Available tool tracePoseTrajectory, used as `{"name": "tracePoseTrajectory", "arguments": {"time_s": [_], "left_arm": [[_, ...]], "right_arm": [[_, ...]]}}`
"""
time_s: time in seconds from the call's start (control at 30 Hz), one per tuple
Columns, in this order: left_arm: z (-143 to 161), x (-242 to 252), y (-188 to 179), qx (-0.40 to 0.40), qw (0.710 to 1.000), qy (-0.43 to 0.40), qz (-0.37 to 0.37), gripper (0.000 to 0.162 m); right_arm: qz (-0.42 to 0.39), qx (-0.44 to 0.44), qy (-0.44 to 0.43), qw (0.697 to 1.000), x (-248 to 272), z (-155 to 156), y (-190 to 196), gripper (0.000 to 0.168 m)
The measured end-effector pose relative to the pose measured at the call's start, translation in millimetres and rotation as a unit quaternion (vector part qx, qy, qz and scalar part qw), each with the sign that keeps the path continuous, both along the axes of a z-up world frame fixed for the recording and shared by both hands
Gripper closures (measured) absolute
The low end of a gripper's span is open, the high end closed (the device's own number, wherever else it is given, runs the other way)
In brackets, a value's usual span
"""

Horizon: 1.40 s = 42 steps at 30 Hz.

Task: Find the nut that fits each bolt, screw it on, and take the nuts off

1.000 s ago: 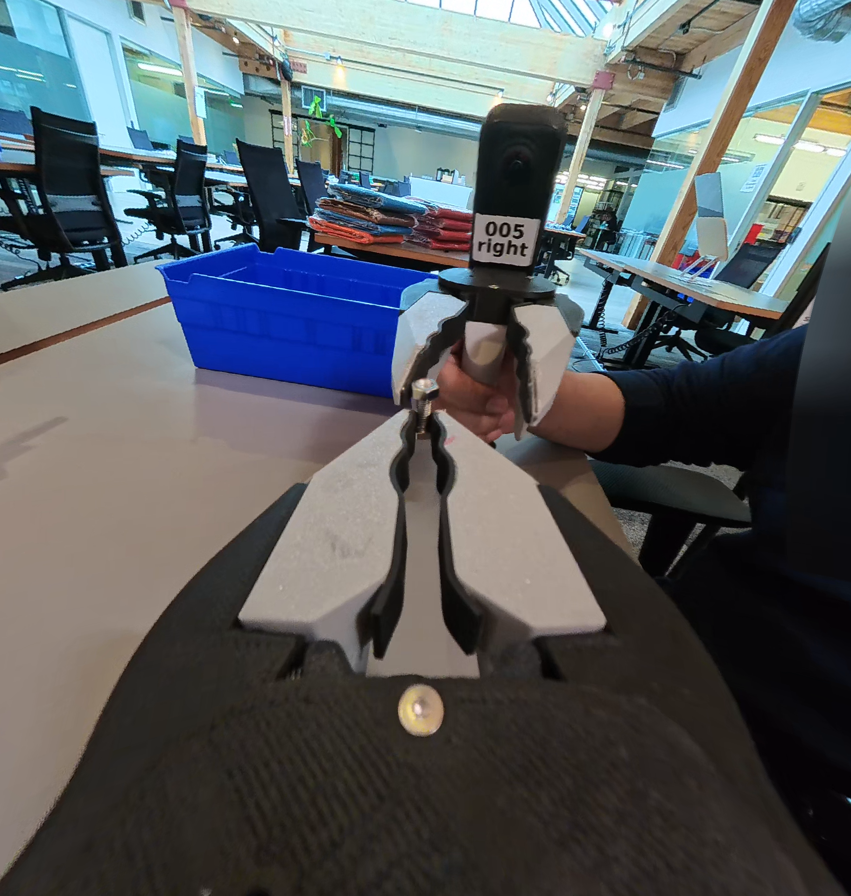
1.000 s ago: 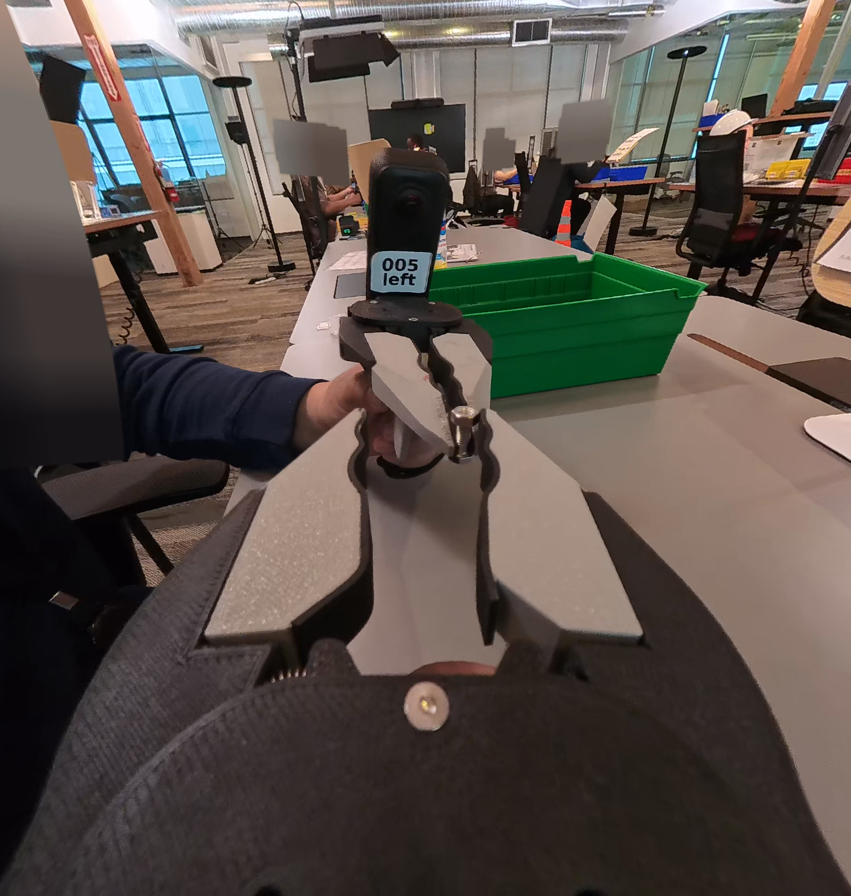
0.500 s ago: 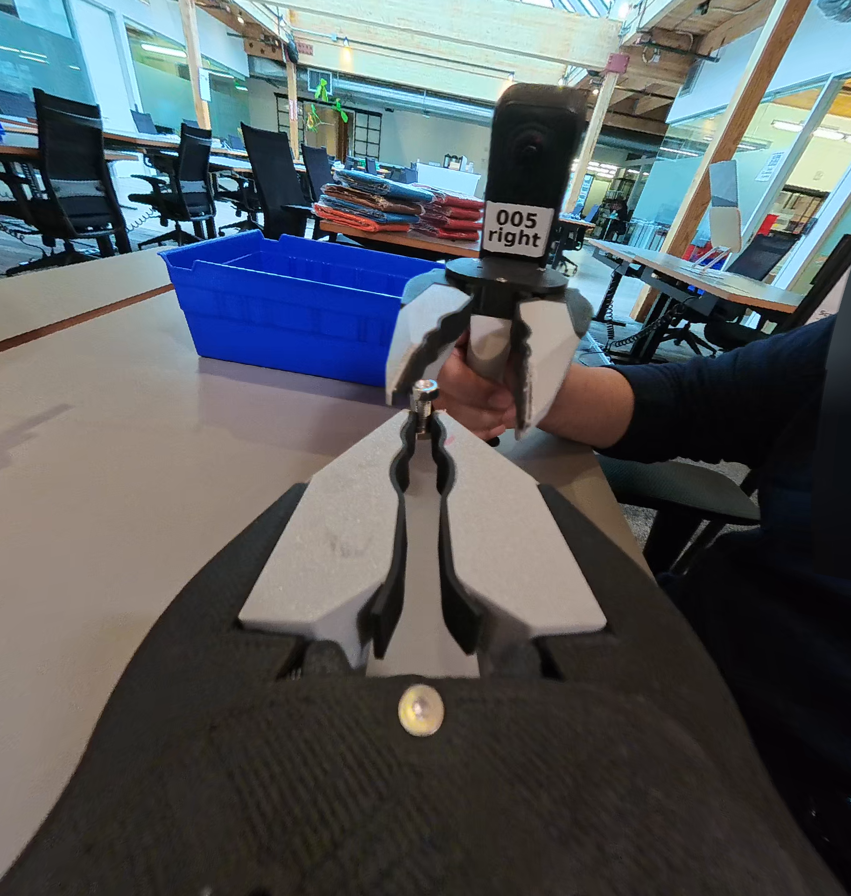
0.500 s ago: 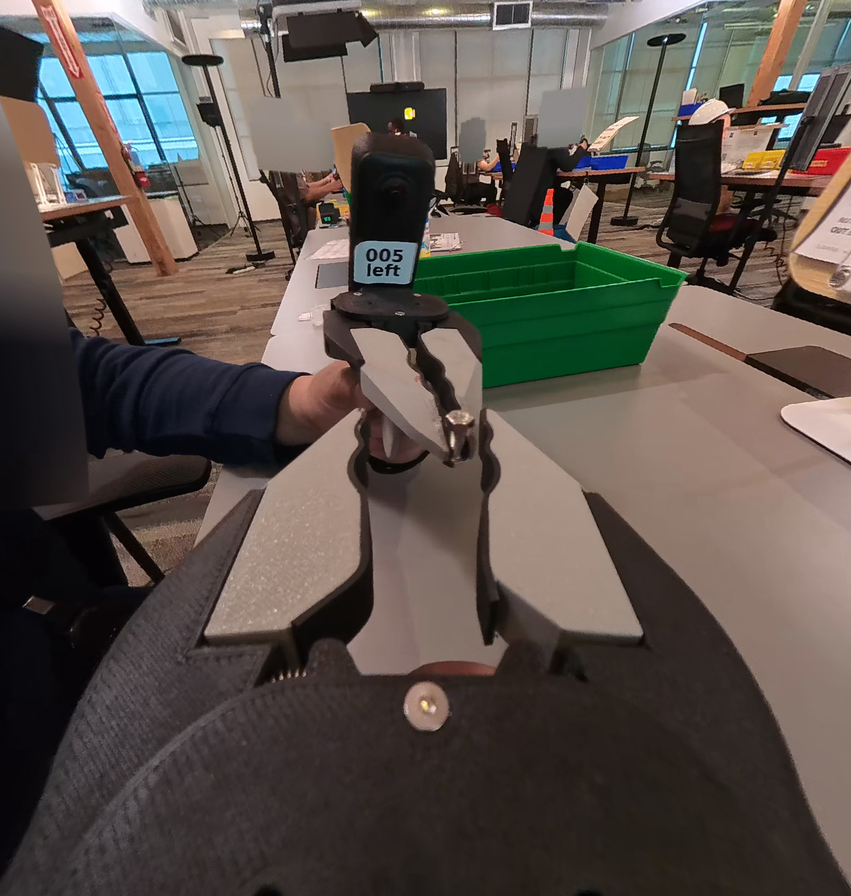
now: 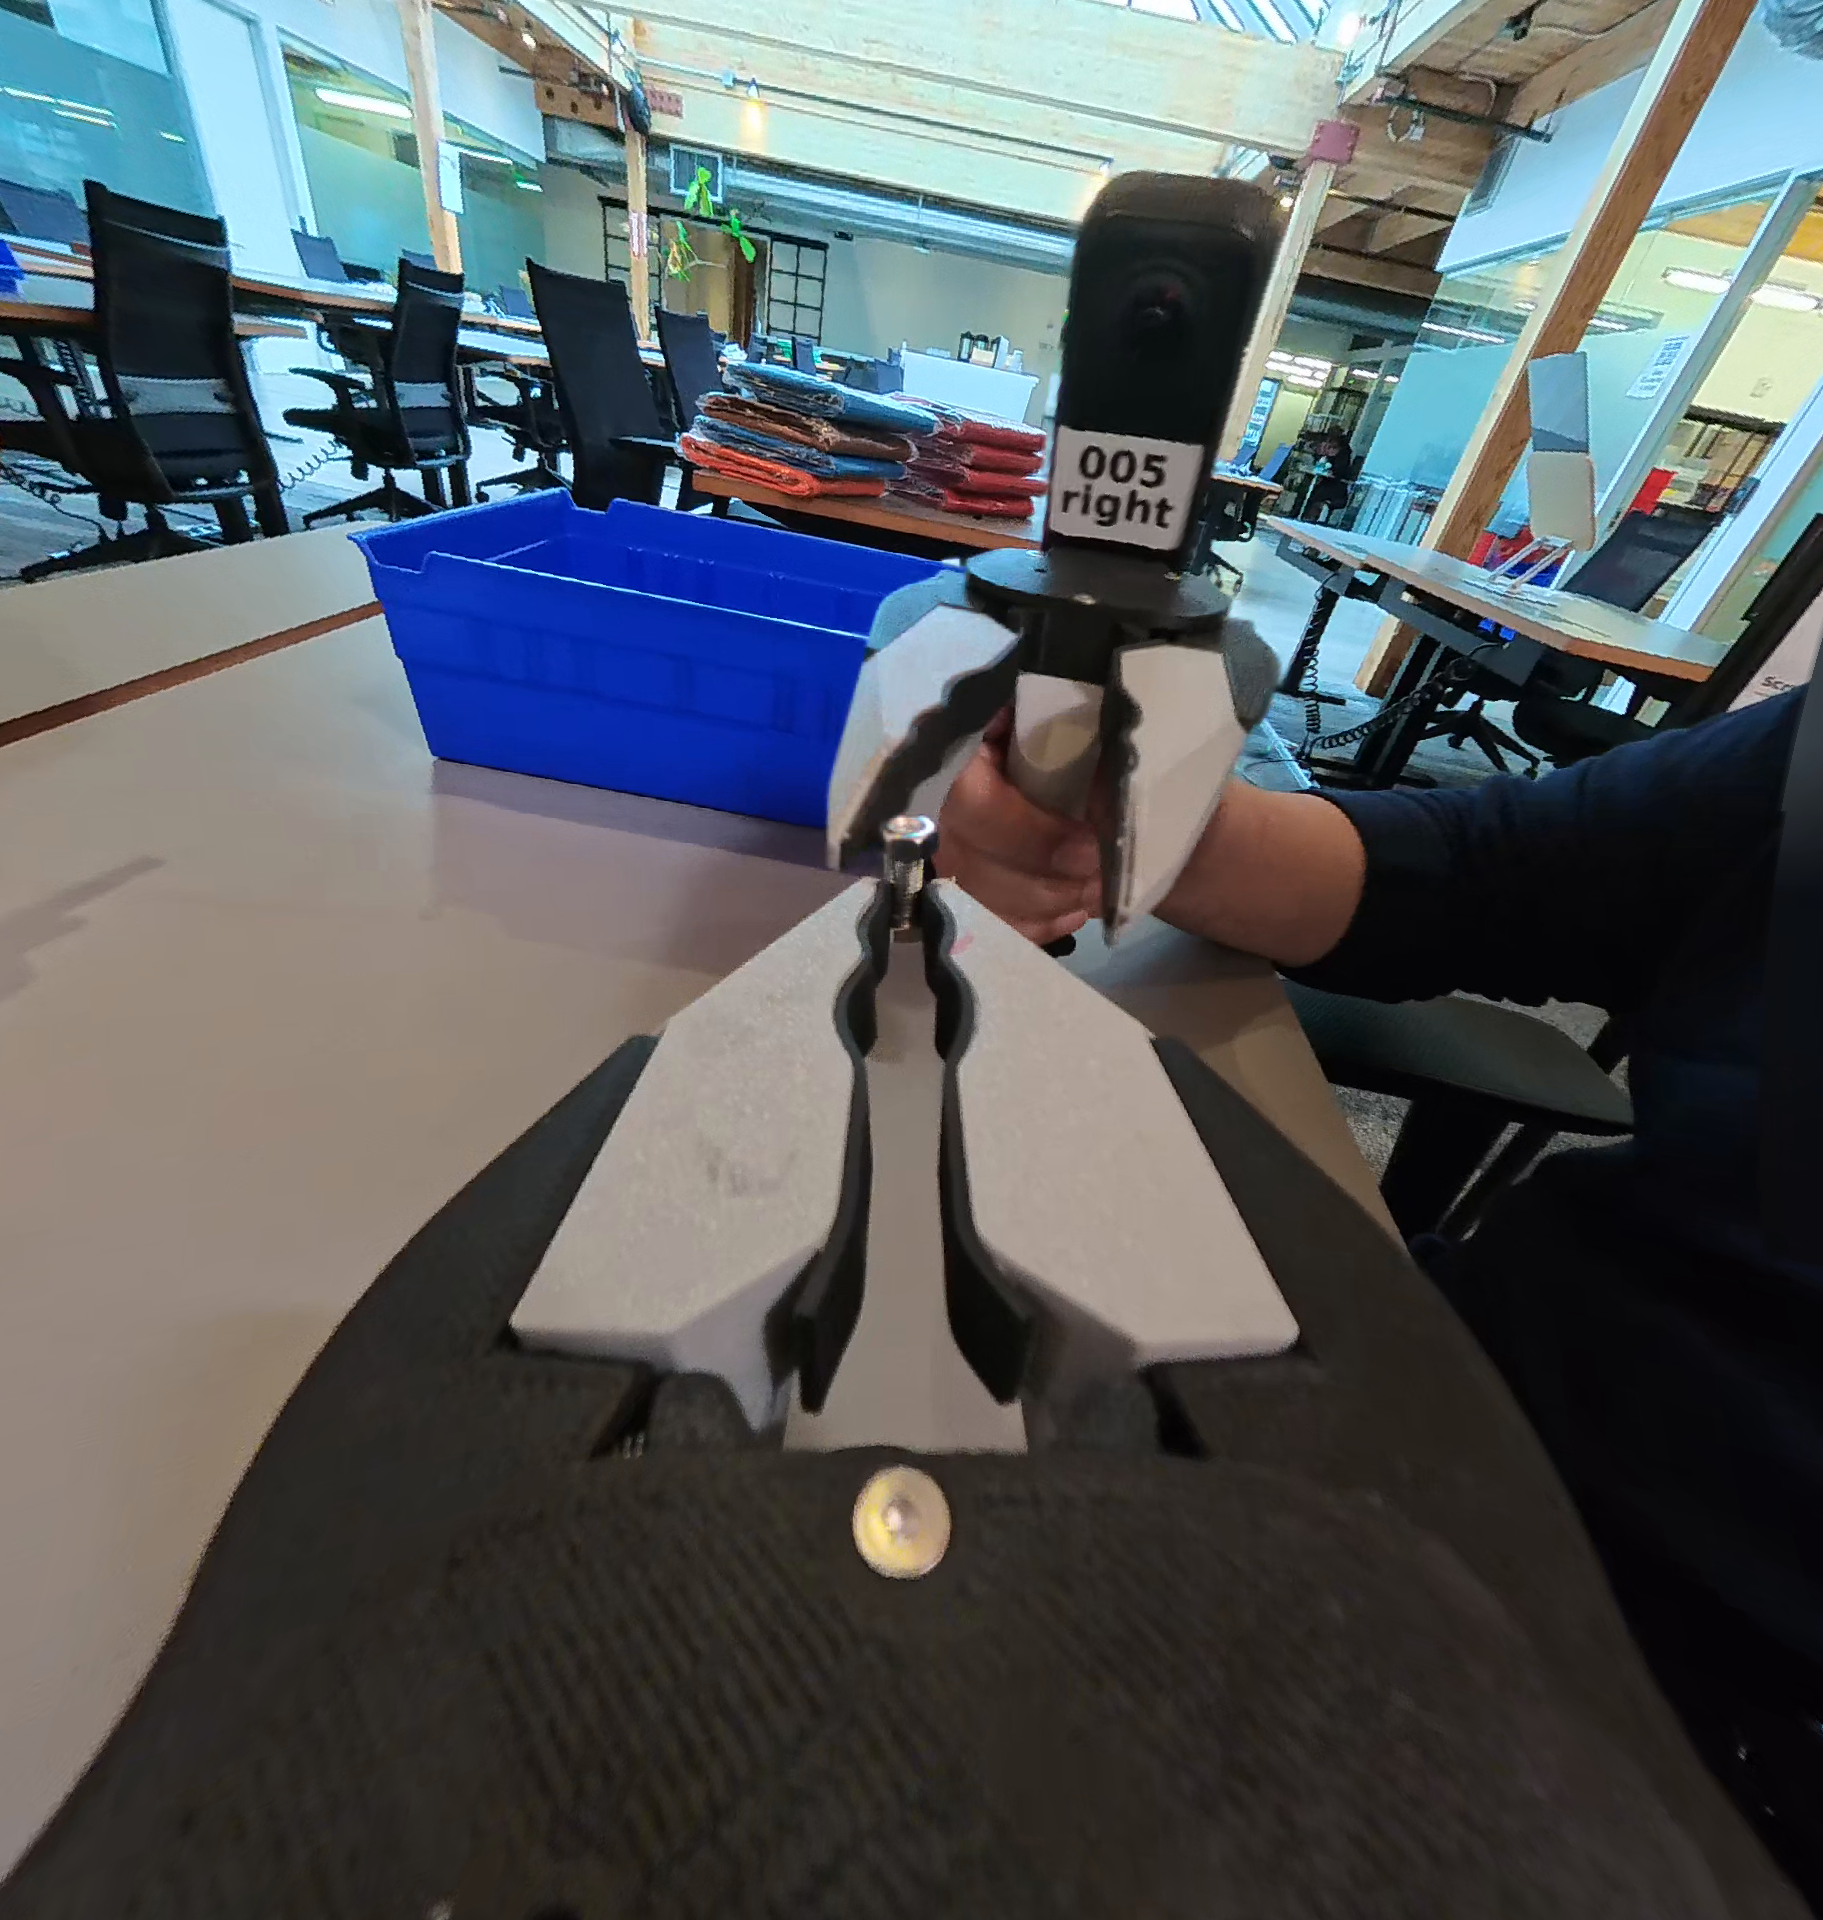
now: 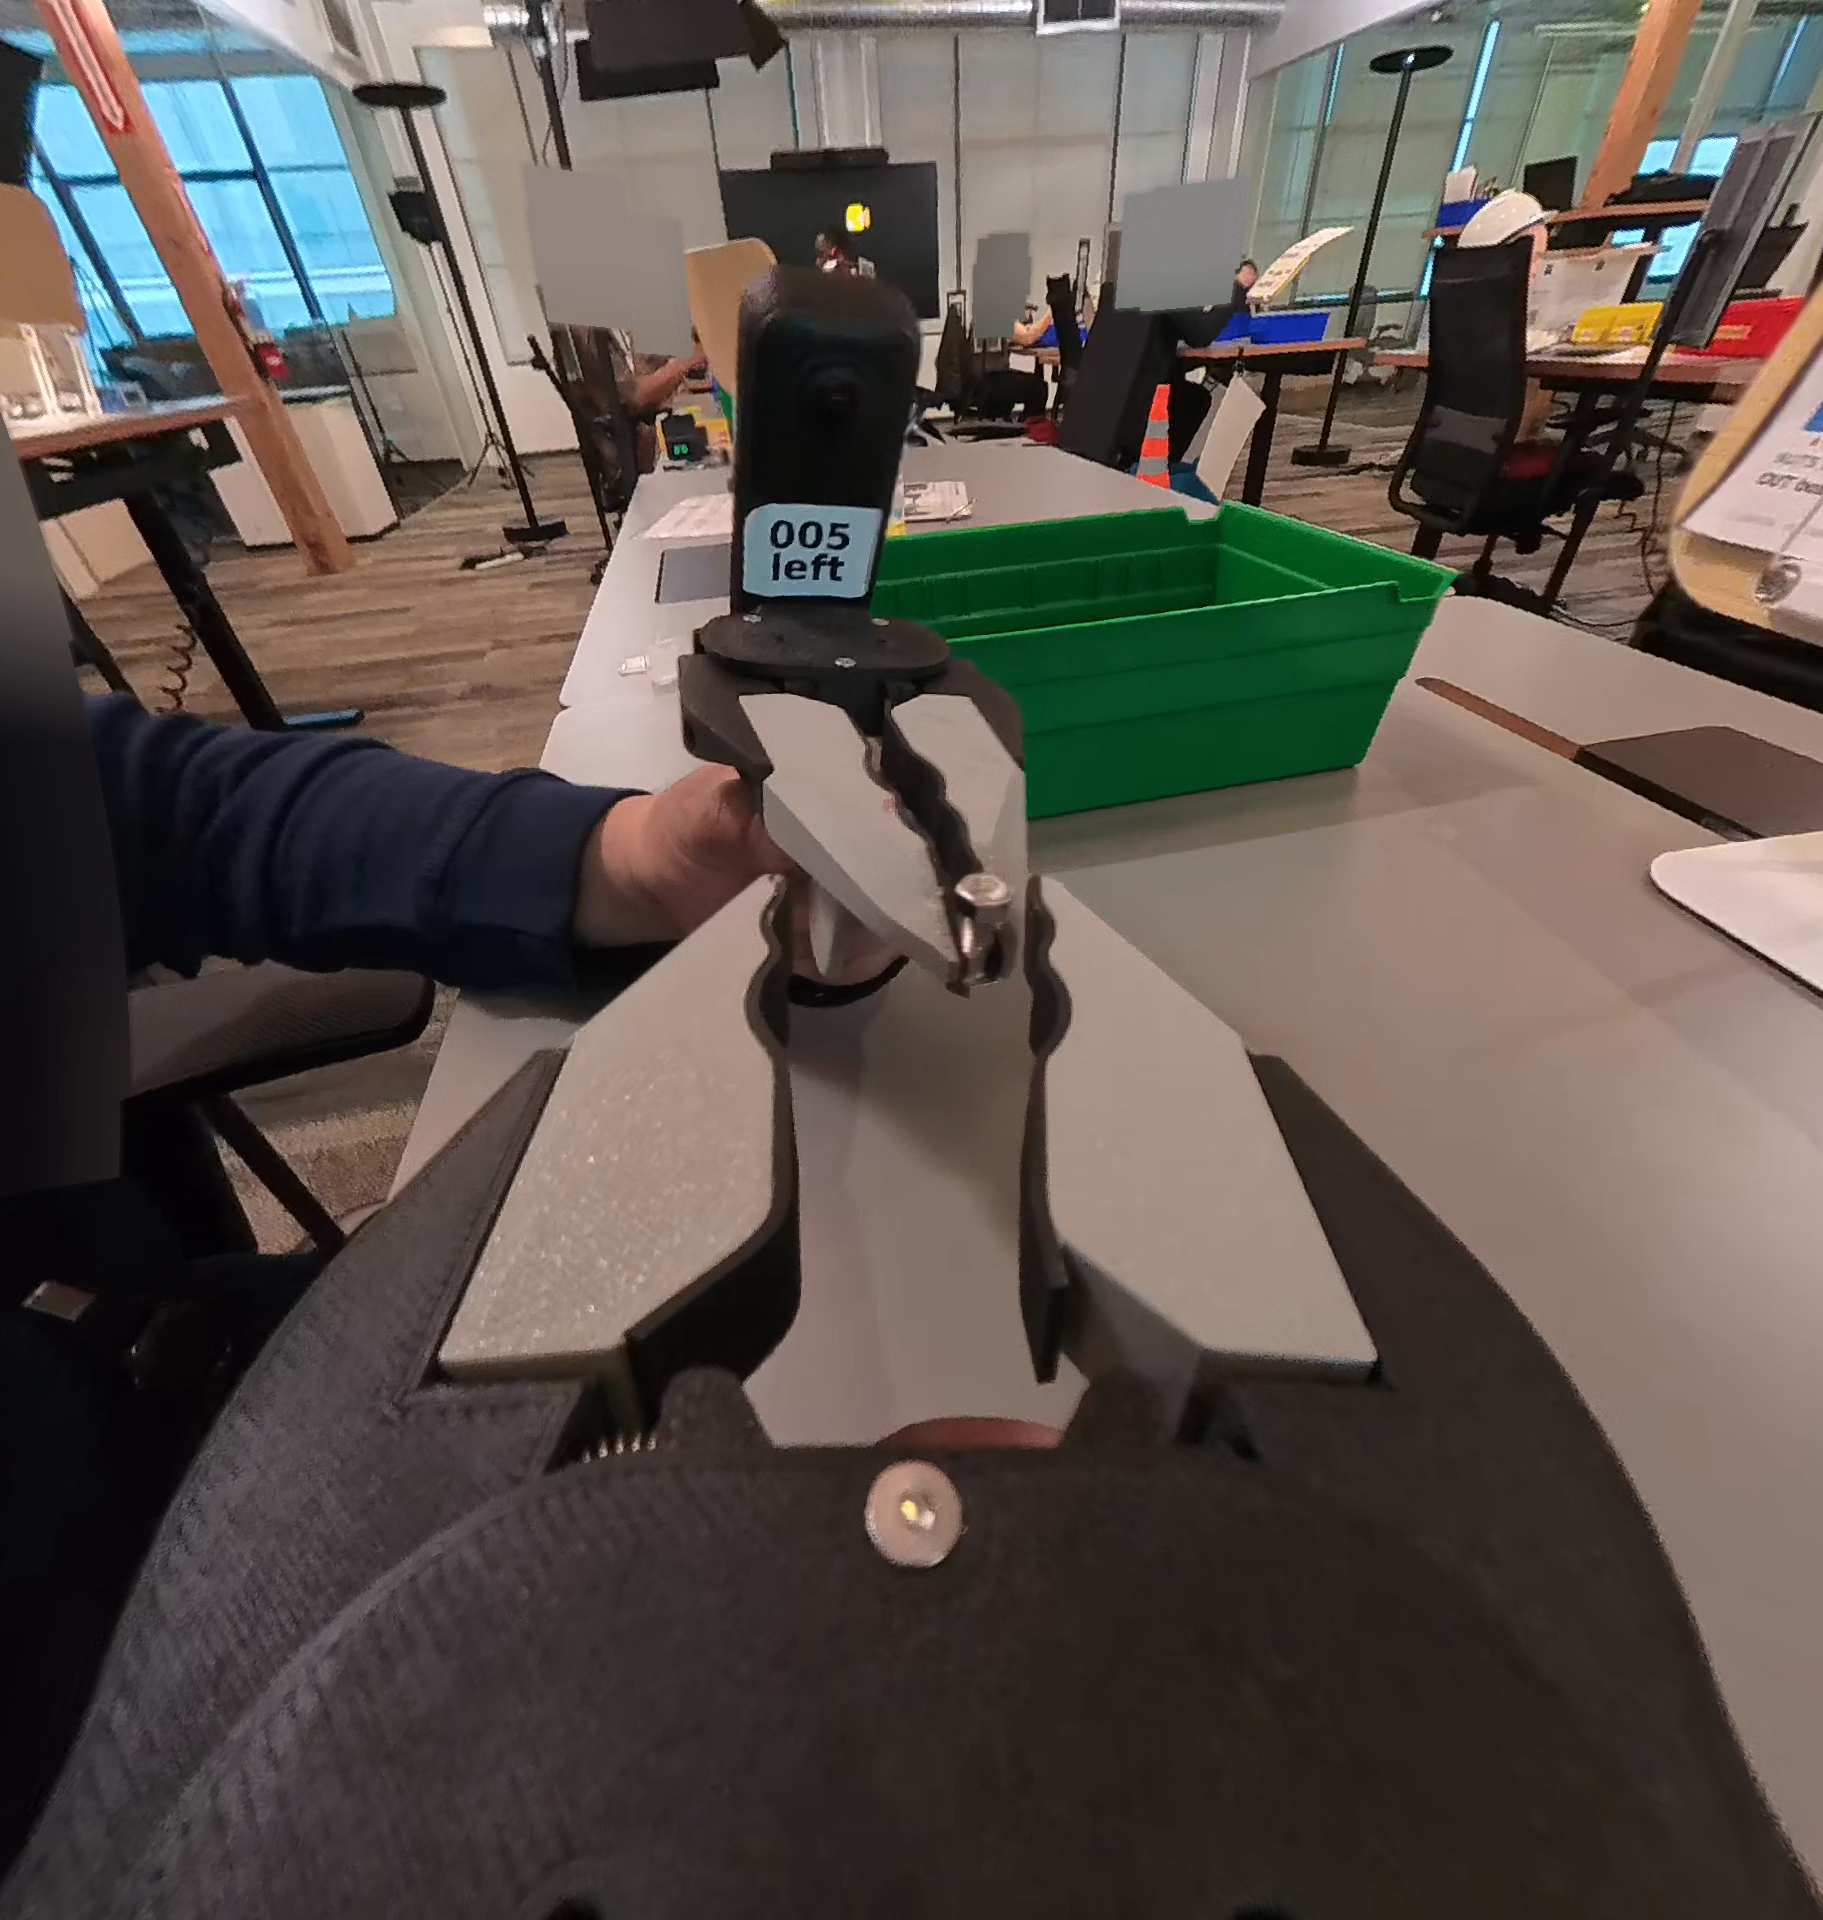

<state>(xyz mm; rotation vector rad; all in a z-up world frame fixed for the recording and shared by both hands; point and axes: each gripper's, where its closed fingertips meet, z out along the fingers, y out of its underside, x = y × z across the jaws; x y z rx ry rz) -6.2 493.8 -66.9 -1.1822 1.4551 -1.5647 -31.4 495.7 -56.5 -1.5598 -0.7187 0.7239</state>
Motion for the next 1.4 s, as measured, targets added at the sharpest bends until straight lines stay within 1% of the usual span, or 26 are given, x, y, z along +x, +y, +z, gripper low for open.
{"name": "tracePoseTrajectory", "arguments": {"time_s": [0.13, 0.23, 0.37, 0.47, 0.53, 0.57, 0.6, 0.7, 0.73, 0.8, 0.87, 0.9, 0.93, 0.97, 1.0, 1.07, 1.1, 1.17, 1.27, 1.33, 1.37, 1.4], "left_arm": [[3, -1, 6, -0.003, 1.0, -0.008, 0.011, 0.159], [3, -2, 9, -0.011, 1.0, -0.005, 0.015, 0.159], [-1, 1, 2, -0.005, 1.0, 0.002, 0.003, 0.159], [-1, 1, 5, -0.002, 1.0, 0.002, 0.011, 0.159], [1, 0, 10, -0.009, 1.0, -0.001, 0.02, 0.159], [1, 0, 13, -0.011, 1.0, -0.002, 0.027, 0.159], [1, -1, 14, -0.013, 1.0, 0.0, 0.027, 0.159], [0, 1, 9, -0.013, 1.0, 0.001, 0.015, 0.159], [-1, 2, 6, -0.011, 1.0, 0.003, 0.012, 0.159], [-1, 3, 5, -0.009, 1.0, 0.003, 0.011, 0.159], [0, 1, 9, -0.014, 1.0, 0.0, 0.017, 0.159], [1, 1, 12, -0.018, 1.0, -0.001, 0.023, 0.159], [1, 0, 17, -0.022, 0.999, -0.001, 0.032, 0.159], [1, 0, 18, -0.025, 0.999, 0.002, 0.033, 0.159], [1, -1, 18, -0.026, 0.999, 0.003, 0.031, 0.159], [1, 0, 14, -0.025, 0.999, 0.001, 0.024, 0.159], [0, 1, 11, -0.022, 1.0, 0.003, 0.019, 0.159], [-1, 3, 7, -0.017, 1.0, 0.006, 0.016, 0.159], [-2, 2, 16, -0.02, 0.999, 0.008, 0.033, 0.159], [-2, 1, 25, -0.034, 0.998, 0.011, 0.05, 0.159], [-2, 0, 27, -0.04, 0.998, 0.011, 0.047, 0.159], [0, -1, 26, -0.044, 0.998, 0.008, 0.042, 0.159]], "right_arm": [[-0.003, 0.012, -0.01, 1.0, 2, 2, -2, 0.125], [-0.002, 0.008, 0.008, 1.0, 6, 5, -2, 0.13], [-0.008, -0.001, 0.008, 1.0, 3, 2, 2, 0.123], [-0.006, 0.011, -0.011, 1.0, 0, 1, -1, 0.122], [-0.008, 0.015, -0.009, 1.0, 3, 3, -2, 0.124], [0.001, 0.013, -0.001, 1.0, 4, 5, -4, 0.132], [0.004, 0.009, 0.01, 1.0, 5, 7, -4, 0.133], [-0.016, -0.013, 0.015, 1.0, 7, 1, 5, 0.119], [-0.013, -0.016, 0.011, 1.0, 5, -1, 5, 0.119], [0.0, -0.011, 0.001, 1.0, 0, -2, 1, 0.122], [-0.011, 0.003, -0.013, 1.0, 3, -1, 1, 0.123], [-0.014, 0.007, -0.013, 1.0, 5, 0, 1, 0.126], [-0.006, 0.008, -0.007, 1.0, 5, 2, -1, 0.136], [-0.002, 0.006, 0.005, 1.0, 6, 5, -2, 0.138], [-0.006, -0.001, 0.014, 1.0, 8, 5, 0, 0.133], [-0.016, -0.019, 0.018, 1.0, 9, 0, 6, 0.118], [-0.014, -0.024, 0.016, 0.999, 6, -2, 6, 0.115], [-0.006, -0.021, 0.002, 1.0, 1, -5, 4, 0.117], [-0.017, -0.001, -0.021, 1.0, 4, -4, 3, 0.12], [0.005, 0.0, -0.006, 1.0, 3, 0, -3, 0.141], [0.004, -0.004, 0.006, 1.0, 4, 2, -3, 0.137], [-0.006, -0.01, 0.012, 1.0, 7, 2, 1, 0.13]]}}
